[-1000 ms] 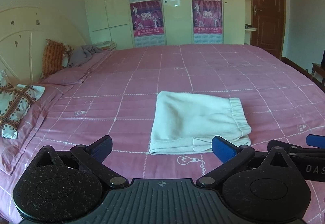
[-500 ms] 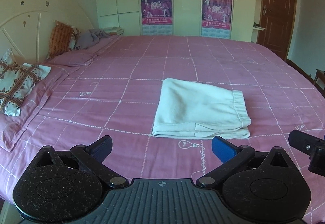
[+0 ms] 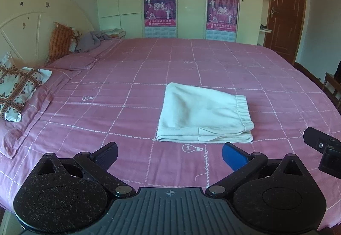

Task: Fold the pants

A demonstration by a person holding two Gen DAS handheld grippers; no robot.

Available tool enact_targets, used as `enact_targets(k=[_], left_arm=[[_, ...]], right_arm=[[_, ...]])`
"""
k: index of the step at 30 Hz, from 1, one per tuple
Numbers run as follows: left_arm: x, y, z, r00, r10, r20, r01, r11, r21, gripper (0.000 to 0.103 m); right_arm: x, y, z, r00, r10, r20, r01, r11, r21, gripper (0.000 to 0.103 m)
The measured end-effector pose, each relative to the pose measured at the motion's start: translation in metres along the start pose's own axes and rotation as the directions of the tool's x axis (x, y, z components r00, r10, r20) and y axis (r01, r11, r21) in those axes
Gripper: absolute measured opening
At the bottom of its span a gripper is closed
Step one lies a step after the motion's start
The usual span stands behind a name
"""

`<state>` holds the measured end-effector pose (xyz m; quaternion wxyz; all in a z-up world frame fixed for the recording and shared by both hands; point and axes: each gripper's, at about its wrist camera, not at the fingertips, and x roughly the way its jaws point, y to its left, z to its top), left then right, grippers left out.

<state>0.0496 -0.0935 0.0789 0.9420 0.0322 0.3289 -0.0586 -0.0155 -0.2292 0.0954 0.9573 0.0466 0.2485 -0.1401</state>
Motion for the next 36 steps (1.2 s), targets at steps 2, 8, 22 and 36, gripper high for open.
enact_targets(k=[2,8,22,36], left_arm=[[0.0020,-0.0005,-0.0009,1.000,0.010,-0.003,-0.010,1.000,0.009,0.103],[0.0065,-0.0023,-0.0026,1.000,0.013,-0.016,-0.013,1.000,0.016,0.103],[0.0055,-0.0055,-0.0021,1.000,0.015,-0.009,-0.015,1.000,0.015,0.103],[0.0085,-0.0042,0.0008,1.000,0.012,-0.019,-0.012,1.000,0.016,0.103]], right_arm=[[0.0001,0.0007,0.0000,1.000,0.002,-0.001,-0.002,1.000,-0.002,0.103],[0.0036,0.0011,-0.0013,1.000,0.005,-0.009,-0.005,1.000,0.004,0.103],[0.0010,0.0004,0.0020,1.000,0.011,0.003,-0.011,1.000,0.019,0.103],[0.0043,0.0020,0.0015,1.000,0.021,-0.016,-0.021,1.000,0.022,0.103]])
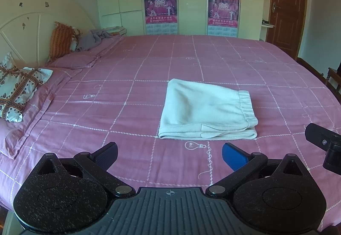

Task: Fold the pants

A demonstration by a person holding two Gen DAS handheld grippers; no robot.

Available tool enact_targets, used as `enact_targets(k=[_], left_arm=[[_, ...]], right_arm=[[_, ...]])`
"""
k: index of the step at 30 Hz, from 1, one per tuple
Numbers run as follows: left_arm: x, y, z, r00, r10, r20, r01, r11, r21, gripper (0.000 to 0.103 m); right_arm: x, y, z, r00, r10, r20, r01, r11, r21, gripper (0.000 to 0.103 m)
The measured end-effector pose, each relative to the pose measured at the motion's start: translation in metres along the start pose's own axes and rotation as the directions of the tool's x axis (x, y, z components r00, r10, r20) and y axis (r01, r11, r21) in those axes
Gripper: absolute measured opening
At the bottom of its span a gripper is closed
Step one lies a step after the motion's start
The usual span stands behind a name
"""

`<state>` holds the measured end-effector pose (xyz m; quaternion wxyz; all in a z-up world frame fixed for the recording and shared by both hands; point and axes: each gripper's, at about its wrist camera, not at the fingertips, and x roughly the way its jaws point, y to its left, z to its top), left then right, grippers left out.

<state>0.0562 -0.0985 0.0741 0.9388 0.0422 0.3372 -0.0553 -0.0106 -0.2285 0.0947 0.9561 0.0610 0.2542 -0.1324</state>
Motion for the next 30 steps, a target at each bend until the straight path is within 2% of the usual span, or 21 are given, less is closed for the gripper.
enact_targets(k=[25,30], left_arm=[[0.012,-0.005,0.008,1.000,-0.017,-0.009,0.017,1.000,0.003,0.103],[0.021,-0.010,0.014,0.999,-0.043,-0.017,0.044,0.999,0.019,0.103]], right_arm=[[0.009,0.001,-0.001,1.000,0.001,-0.006,-0.001,1.000,-0.012,0.103],[0.018,-0.002,0.000,1.000,-0.002,-0.016,0.001,1.000,-0.010,0.103]])
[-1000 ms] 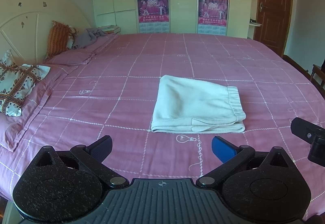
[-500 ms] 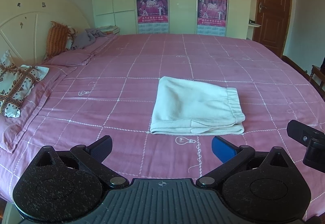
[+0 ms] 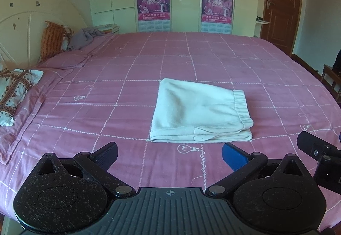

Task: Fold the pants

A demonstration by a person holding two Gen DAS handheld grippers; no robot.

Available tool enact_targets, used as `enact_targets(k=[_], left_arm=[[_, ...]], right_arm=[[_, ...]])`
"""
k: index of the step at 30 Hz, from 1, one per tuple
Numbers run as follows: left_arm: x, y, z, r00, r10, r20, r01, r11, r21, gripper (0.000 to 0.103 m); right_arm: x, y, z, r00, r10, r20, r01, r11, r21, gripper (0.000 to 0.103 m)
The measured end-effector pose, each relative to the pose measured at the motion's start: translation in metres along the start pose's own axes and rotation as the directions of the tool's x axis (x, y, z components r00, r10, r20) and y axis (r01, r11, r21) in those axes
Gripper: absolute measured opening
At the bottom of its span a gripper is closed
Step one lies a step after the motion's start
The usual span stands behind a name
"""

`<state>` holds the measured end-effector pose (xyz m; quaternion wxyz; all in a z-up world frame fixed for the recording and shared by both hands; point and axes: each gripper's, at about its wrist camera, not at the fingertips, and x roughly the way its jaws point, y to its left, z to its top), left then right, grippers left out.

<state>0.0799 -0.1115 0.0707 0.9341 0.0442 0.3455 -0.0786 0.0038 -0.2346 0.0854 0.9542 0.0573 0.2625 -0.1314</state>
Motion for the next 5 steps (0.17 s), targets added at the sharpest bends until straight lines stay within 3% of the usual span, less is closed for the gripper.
enact_targets(k=[5], left_arm=[[0.012,0.001,0.005,1.000,-0.024,0.001,0.024,0.999,-0.025,0.103]], right_arm=[[0.010,-0.003,0.000,1.000,-0.003,-0.012,0.003,1.000,-0.001,0.103]])
